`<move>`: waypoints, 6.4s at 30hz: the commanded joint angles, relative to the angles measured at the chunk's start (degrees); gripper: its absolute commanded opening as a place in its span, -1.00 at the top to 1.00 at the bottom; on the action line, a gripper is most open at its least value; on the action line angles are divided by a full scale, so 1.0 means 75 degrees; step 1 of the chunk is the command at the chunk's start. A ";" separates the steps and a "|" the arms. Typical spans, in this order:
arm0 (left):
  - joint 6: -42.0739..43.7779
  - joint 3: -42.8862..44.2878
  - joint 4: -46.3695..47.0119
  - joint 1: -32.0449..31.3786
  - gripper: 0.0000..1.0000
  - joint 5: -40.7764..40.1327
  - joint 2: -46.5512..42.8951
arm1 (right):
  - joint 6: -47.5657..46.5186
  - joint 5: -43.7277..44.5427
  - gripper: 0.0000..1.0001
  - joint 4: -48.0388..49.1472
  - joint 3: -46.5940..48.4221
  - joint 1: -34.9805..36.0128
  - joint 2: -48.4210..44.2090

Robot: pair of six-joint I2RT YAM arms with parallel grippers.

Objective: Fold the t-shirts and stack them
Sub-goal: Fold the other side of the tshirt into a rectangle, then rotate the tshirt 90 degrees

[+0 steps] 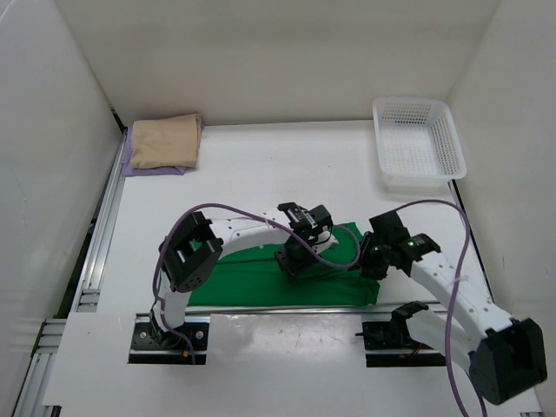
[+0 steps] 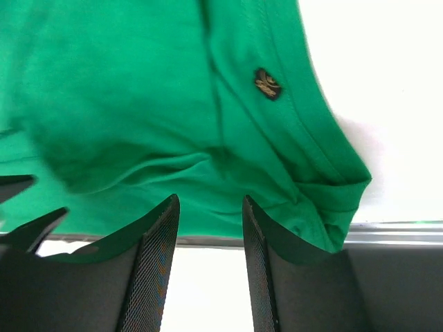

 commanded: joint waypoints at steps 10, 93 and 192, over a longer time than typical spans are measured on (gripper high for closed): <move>0.0001 0.0434 0.0282 0.0906 -0.12 0.0264 -0.0787 | -0.0416 0.0201 1.00 0.1547 0.1094 0.0034 0.1723; 0.0001 -0.3527 0.0845 1.0072 -0.66 -0.1658 -0.3845 | -0.1132 0.1524 0.47 0.1283 1.0848 -0.0025 0.8774; 0.0001 -0.2895 -0.1441 0.8693 -0.78 0.1985 -0.7737 | 0.2549 -0.0187 0.34 0.3789 -0.0381 0.4604 0.3593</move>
